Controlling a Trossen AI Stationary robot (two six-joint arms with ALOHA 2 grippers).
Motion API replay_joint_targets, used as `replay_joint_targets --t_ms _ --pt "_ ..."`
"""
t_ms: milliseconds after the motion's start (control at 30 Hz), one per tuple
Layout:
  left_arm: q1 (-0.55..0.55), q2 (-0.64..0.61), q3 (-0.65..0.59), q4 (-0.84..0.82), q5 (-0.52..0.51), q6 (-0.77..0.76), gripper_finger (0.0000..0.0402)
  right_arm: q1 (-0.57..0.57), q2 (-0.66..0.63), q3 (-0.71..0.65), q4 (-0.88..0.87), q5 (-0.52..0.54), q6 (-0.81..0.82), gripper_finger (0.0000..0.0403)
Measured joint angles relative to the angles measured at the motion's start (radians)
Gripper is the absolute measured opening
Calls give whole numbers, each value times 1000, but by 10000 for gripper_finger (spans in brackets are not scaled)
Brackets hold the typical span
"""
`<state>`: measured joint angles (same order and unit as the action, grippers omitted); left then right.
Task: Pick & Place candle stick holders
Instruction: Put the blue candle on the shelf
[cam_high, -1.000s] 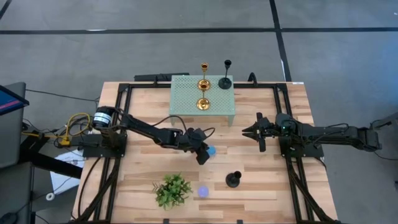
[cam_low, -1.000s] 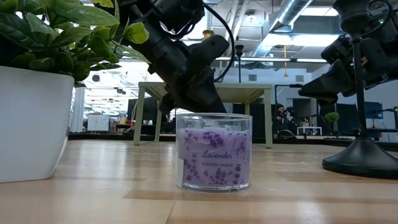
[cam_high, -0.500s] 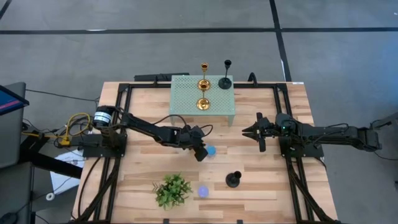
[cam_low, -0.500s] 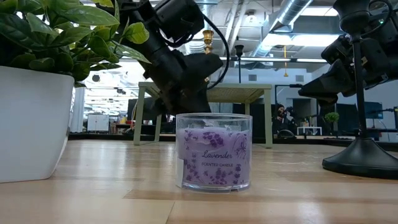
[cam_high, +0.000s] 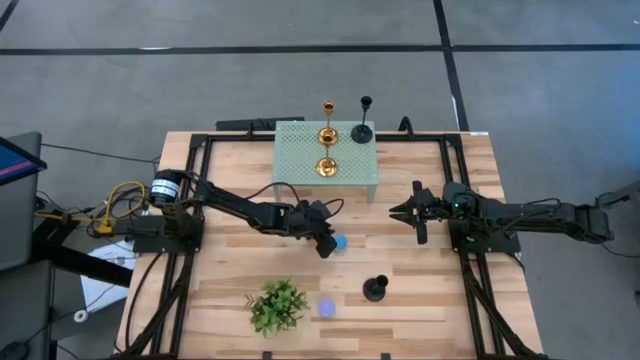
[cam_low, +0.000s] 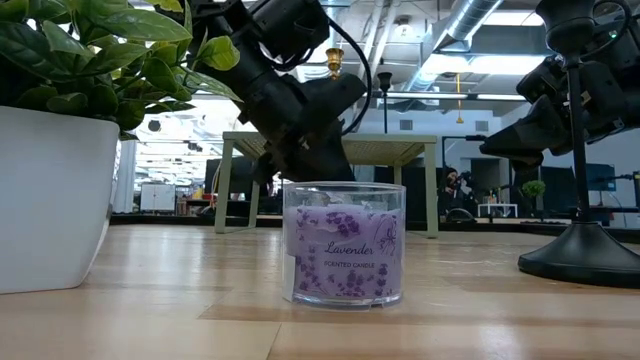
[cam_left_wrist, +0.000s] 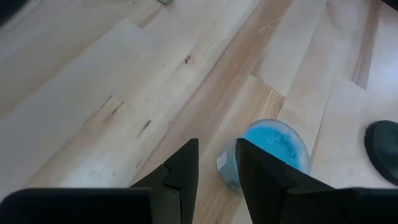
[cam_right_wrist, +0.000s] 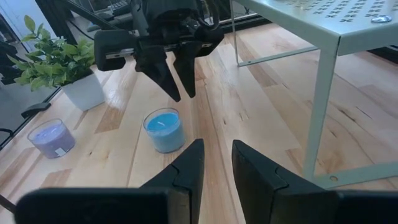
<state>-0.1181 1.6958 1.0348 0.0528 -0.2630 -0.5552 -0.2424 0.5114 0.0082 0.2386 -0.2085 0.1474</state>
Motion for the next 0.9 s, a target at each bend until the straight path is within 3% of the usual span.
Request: replay_joint_targets --t_ms 233,500,900 --pt "0 0 0 0 -24 0 130 0 0 0 0 0 0 75" --pt "0 0 0 0 88 -10 166 0 0 0 0 0 0 75" --pt "0 21 0 16 85 -37 140 0 0 0 0 0 0 75"
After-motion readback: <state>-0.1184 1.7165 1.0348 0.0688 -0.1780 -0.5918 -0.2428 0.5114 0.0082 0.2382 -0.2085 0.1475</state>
